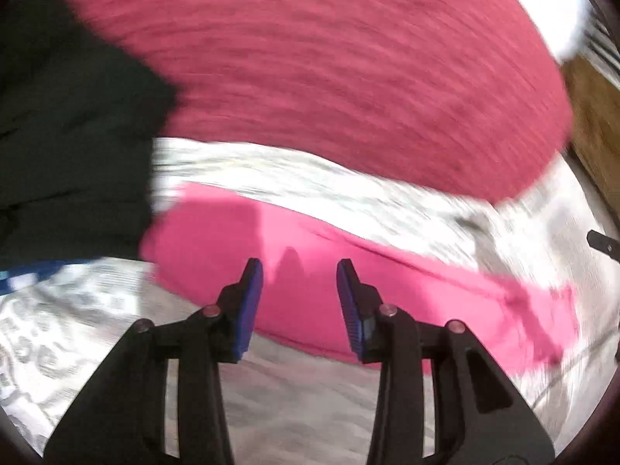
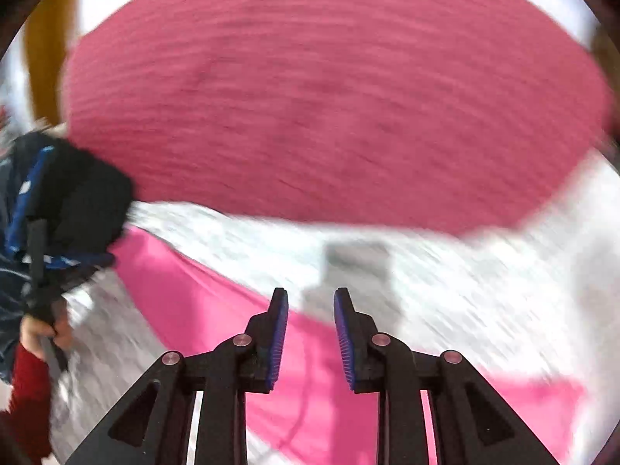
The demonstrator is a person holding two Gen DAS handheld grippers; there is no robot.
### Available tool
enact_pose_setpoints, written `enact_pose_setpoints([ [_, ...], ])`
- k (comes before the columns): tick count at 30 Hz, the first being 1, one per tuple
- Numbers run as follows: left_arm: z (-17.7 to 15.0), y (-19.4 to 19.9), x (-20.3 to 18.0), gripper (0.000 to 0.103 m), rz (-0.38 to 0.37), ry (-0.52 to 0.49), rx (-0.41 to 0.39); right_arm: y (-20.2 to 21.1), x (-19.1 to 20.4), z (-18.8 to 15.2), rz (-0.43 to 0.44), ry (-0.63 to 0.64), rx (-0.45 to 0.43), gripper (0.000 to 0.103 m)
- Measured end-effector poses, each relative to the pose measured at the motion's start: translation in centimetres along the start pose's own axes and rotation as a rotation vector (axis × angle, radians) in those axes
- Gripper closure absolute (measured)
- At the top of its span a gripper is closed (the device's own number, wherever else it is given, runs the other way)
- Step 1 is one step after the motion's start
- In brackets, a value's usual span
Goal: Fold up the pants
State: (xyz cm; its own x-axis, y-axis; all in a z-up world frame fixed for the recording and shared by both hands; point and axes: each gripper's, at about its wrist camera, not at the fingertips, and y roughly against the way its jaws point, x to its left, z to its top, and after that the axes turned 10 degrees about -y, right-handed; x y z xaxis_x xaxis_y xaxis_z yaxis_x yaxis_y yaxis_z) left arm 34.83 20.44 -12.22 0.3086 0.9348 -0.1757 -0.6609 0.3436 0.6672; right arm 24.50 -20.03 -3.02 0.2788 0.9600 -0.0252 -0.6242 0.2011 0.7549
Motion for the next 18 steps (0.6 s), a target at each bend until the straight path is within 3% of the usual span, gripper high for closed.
enact_pose_setpoints([
  [3,-1.1,-0.6,-7.2,0.063,-0.16,-0.127,0.084,3.7,-9.3,-4.5,-0.164,-0.143,0.016,0.064],
  [5,-2.1,-1.1,-12.3,0.063,-0.291,-0.175,0.139,5.0,-14.5,-6.6,-0.243,-0.245,0.035,0.064],
  [7,-3.9,-2.2,-19.4,0.063,-0.441,-0.222,0.219,6.3,-19.4,-8.4,-0.303,-0.357,0.048,0.064],
  [10,-5.7,-4.0,-28.2,0.063,-0.563,-0.261,0.311,6.3,-23.4,-10.4,-0.337,-0.416,0.055,0.064],
  [13,-6.0,-5.6,-35.2,0.063,-0.642,-0.328,0.342,5.9,-25.5,-11.6,-0.287,-0.436,0.064,0.063],
  [16,-6.1,-6.1,-39.8,0.062,-0.658,-0.401,0.365,5.1,-26.6,-12.2,-0.306,-0.402,0.067,0.059],
  [18,-6.0,-7.4,-41.3,0.057,-0.653,-0.419,0.394,5.1,-28.6,-12.3,-0.329,-0.406,0.047,0.049],
])
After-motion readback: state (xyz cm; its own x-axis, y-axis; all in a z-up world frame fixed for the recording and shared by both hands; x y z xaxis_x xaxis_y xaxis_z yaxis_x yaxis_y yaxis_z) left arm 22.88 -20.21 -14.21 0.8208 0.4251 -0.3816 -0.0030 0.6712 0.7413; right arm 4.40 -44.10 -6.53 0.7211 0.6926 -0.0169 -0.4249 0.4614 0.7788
